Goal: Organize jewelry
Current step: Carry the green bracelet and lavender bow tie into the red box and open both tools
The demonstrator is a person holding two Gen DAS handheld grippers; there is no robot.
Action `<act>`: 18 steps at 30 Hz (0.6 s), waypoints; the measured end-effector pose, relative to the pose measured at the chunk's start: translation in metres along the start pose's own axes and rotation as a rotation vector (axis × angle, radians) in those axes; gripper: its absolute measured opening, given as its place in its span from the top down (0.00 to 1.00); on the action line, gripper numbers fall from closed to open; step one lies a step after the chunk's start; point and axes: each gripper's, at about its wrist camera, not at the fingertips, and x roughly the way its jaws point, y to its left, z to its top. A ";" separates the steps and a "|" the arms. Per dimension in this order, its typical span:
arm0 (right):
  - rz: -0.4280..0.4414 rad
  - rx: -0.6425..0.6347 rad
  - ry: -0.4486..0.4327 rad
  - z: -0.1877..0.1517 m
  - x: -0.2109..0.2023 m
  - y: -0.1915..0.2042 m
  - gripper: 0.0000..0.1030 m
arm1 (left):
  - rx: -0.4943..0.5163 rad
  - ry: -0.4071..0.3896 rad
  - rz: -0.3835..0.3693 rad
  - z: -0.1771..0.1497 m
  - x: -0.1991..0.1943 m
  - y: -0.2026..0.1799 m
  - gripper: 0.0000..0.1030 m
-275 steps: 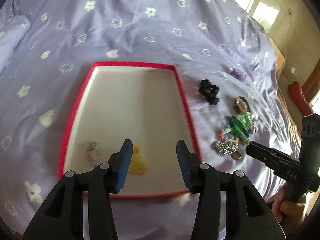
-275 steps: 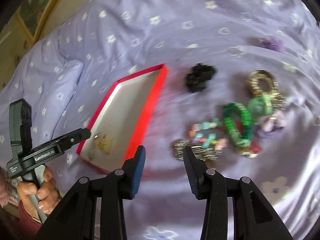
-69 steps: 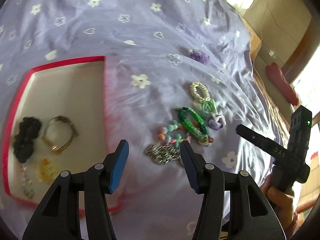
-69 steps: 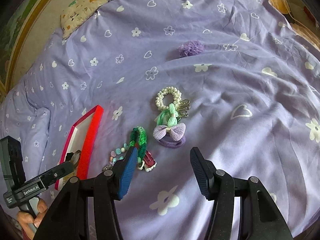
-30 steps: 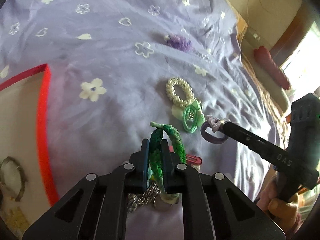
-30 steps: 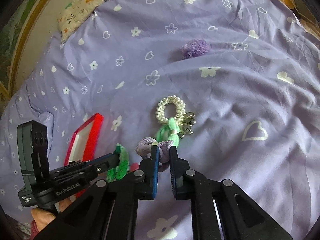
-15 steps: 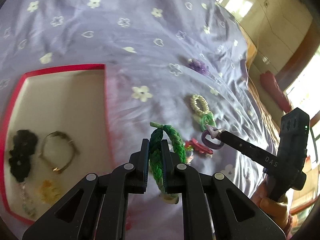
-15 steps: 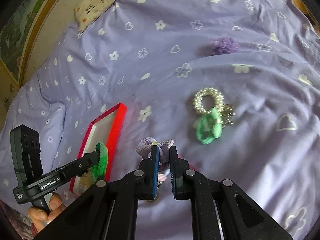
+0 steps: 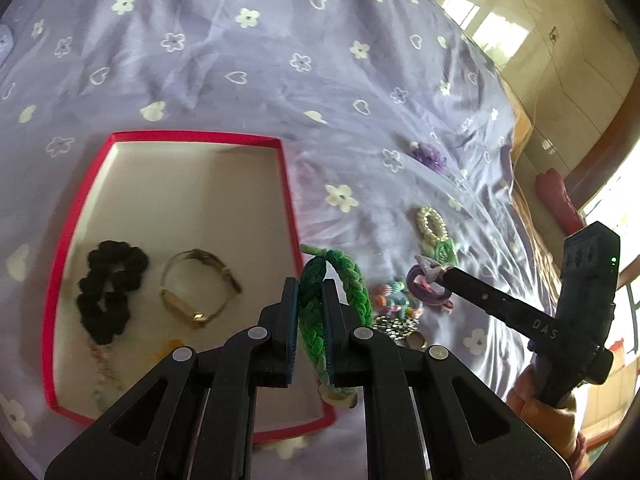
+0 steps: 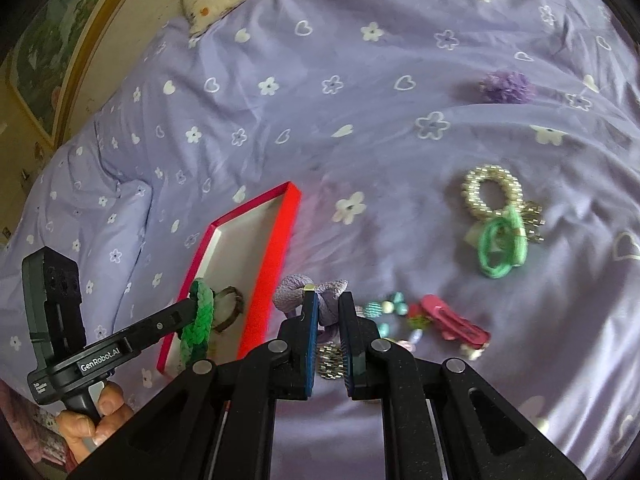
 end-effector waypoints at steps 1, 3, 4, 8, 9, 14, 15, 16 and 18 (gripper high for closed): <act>0.003 -0.006 0.002 0.001 0.002 0.004 0.90 | -0.008 -0.003 0.006 0.001 -0.002 0.005 0.91; 0.011 -0.020 0.006 0.002 0.006 0.012 0.90 | -0.021 -0.009 0.014 0.001 -0.006 0.012 0.91; 0.014 -0.025 0.008 0.003 0.009 0.016 0.90 | -0.027 -0.013 0.018 0.002 -0.007 0.016 0.91; 0.032 -0.048 0.020 0.004 0.020 0.032 0.90 | -0.049 -0.030 0.038 0.006 -0.014 0.033 0.91; 0.039 -0.054 0.025 0.005 0.024 0.037 0.90 | -0.053 -0.034 0.042 0.007 -0.016 0.037 0.91; 0.059 -0.079 0.044 0.006 0.041 0.055 0.90 | -0.070 -0.051 0.074 0.013 -0.020 0.056 0.91; 0.065 -0.084 0.049 0.007 0.046 0.060 0.90 | -0.073 -0.054 0.080 0.014 -0.020 0.059 0.91; 0.069 -0.087 0.052 0.008 0.049 0.063 0.90 | -0.077 -0.057 0.088 0.016 -0.020 0.063 0.91; 0.076 -0.097 0.062 0.011 0.057 0.070 0.90 | -0.079 -0.059 0.099 0.020 -0.019 0.070 0.91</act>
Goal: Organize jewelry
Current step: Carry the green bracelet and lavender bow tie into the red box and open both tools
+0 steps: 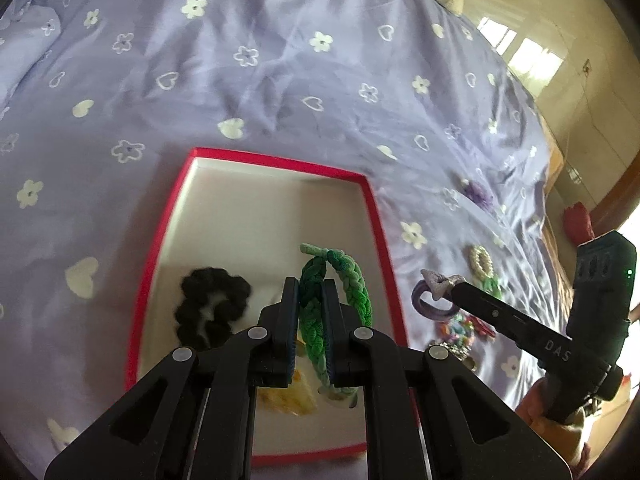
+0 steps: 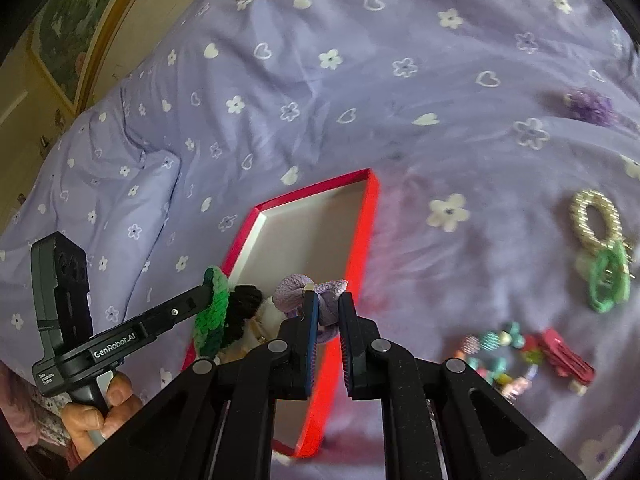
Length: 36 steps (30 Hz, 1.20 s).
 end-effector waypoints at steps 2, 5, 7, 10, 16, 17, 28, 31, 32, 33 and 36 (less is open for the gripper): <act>0.004 -0.012 0.008 0.005 0.008 0.006 0.90 | 0.000 -0.004 0.019 0.005 0.003 0.007 0.91; 0.006 -0.032 0.022 0.014 0.024 0.014 0.90 | -0.007 -0.006 0.040 0.014 0.007 0.017 0.91; 0.006 -0.044 0.035 0.020 0.037 0.019 0.90 | -0.008 -0.006 0.055 0.020 0.012 0.022 0.91; -0.002 -0.059 0.057 0.026 0.055 0.024 0.90 | -0.010 -0.002 0.077 0.029 0.022 0.030 0.91; -0.022 -0.086 0.107 0.032 0.085 0.025 0.90 | -0.013 0.020 0.108 0.040 0.044 0.042 0.91; -0.024 -0.086 0.113 0.032 0.088 0.024 0.90 | -0.014 0.028 0.114 0.042 0.050 0.044 0.91; -0.066 -0.120 0.172 0.031 0.114 0.022 0.89 | -0.015 0.108 0.159 0.043 0.088 0.054 0.91; -0.080 -0.136 0.187 0.030 0.119 0.023 0.88 | -0.019 0.121 0.162 0.040 0.092 0.056 0.91; -0.086 -0.139 0.191 0.030 0.120 0.023 0.88 | -0.019 0.123 0.162 0.039 0.092 0.057 0.91; -0.091 -0.142 0.193 0.029 0.121 0.023 0.87 | -0.018 0.124 0.164 0.039 0.093 0.058 0.91; -0.097 -0.147 0.192 0.029 0.121 0.023 0.86 | -0.021 0.132 0.170 0.037 0.094 0.060 0.90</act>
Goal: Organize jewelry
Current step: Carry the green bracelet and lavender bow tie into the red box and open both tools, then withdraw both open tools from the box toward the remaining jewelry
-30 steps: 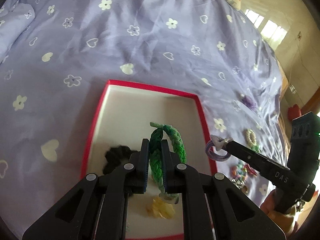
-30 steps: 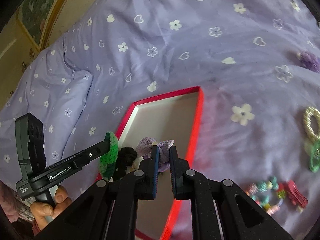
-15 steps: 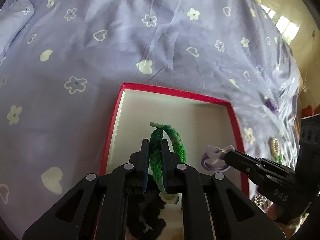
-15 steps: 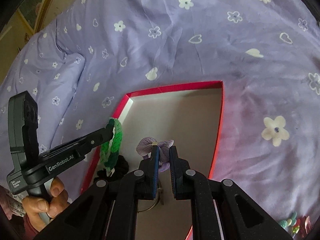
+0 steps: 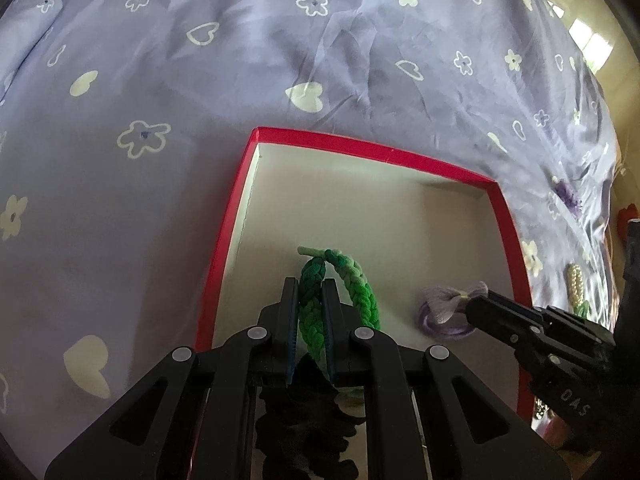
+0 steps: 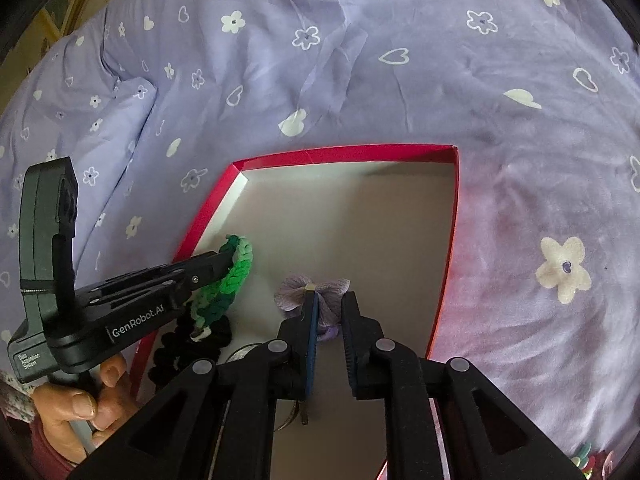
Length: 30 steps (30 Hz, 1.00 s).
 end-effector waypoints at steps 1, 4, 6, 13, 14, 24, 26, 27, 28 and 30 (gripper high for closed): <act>-0.002 -0.001 0.000 0.000 0.000 0.000 0.86 | -0.001 0.004 -0.001 0.000 0.001 0.000 0.90; -0.001 -0.003 0.001 0.000 -0.001 0.001 0.84 | 0.001 0.009 0.003 -0.001 0.002 0.000 0.89; 0.008 0.006 -0.002 0.000 -0.002 -0.001 0.82 | 0.002 0.008 0.001 -0.001 0.000 -0.001 0.89; 0.021 0.038 -0.029 -0.002 -0.012 -0.005 0.72 | -0.010 -0.005 0.015 -0.002 -0.009 0.000 0.66; 0.023 0.039 -0.034 -0.003 -0.015 -0.005 0.69 | -0.016 -0.007 0.011 -0.003 -0.012 0.001 0.65; 0.044 0.084 -0.112 -0.019 -0.059 -0.019 0.57 | -0.044 -0.068 -0.009 -0.022 -0.048 -0.007 0.55; 0.040 0.095 -0.128 -0.023 -0.070 -0.025 0.56 | -0.044 -0.075 -0.021 -0.028 -0.054 -0.011 0.54; 0.038 0.103 -0.136 -0.026 -0.076 -0.028 0.56 | -0.043 -0.076 -0.024 -0.030 -0.055 -0.013 0.54; 0.037 0.109 -0.143 -0.029 -0.081 -0.030 0.56 | -0.042 -0.076 -0.029 -0.032 -0.058 -0.016 0.54; 0.027 0.122 -0.157 -0.034 -0.091 -0.037 0.56 | -0.039 -0.079 -0.038 -0.035 -0.062 -0.022 0.54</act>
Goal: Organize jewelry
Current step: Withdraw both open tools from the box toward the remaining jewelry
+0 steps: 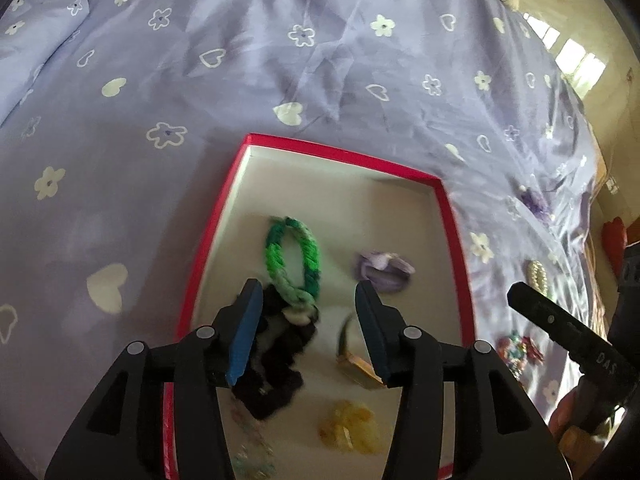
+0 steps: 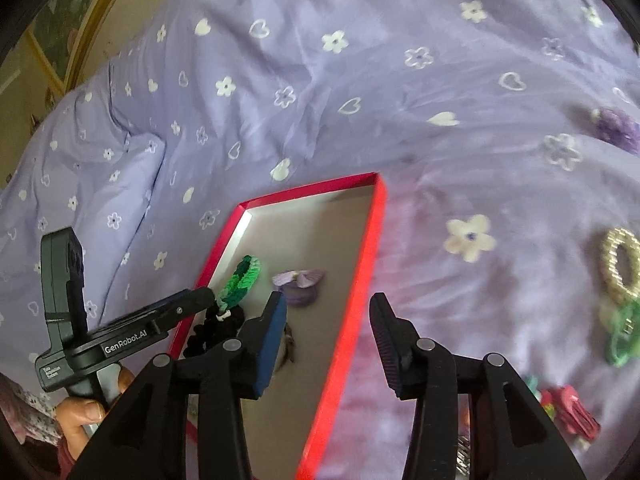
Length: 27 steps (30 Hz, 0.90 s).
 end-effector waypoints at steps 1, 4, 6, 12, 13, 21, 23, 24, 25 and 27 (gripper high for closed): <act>-0.002 0.006 -0.005 -0.001 -0.004 -0.003 0.56 | 0.005 -0.001 -0.005 -0.002 -0.002 -0.004 0.54; -0.016 0.021 -0.020 -0.006 -0.018 -0.012 0.55 | 0.017 -0.005 -0.016 -0.007 -0.007 -0.013 0.54; -0.024 0.030 -0.027 -0.008 -0.026 -0.018 0.55 | 0.029 -0.005 -0.027 -0.010 -0.011 -0.021 0.54; -0.048 0.070 -0.046 -0.019 -0.048 -0.040 0.55 | 0.070 -0.001 -0.057 -0.020 -0.017 -0.048 0.54; -0.053 0.076 -0.050 -0.021 -0.052 -0.044 0.55 | 0.075 0.001 -0.063 -0.021 -0.018 -0.052 0.54; -0.096 0.127 -0.072 -0.038 -0.082 -0.077 0.54 | 0.130 0.016 -0.100 -0.033 -0.021 -0.087 0.54; -0.110 0.141 -0.079 -0.042 -0.089 -0.086 0.54 | 0.147 0.020 -0.108 -0.036 -0.020 -0.096 0.54; -0.115 0.151 -0.082 -0.044 -0.094 -0.093 0.54 | 0.155 0.022 -0.112 -0.037 -0.020 -0.100 0.54; -0.117 0.158 -0.084 -0.046 -0.096 -0.096 0.54 | 0.162 0.025 -0.116 -0.038 -0.020 -0.104 0.54; -0.132 0.171 -0.091 -0.049 -0.104 -0.106 0.54 | 0.178 0.030 -0.123 -0.040 -0.019 -0.113 0.54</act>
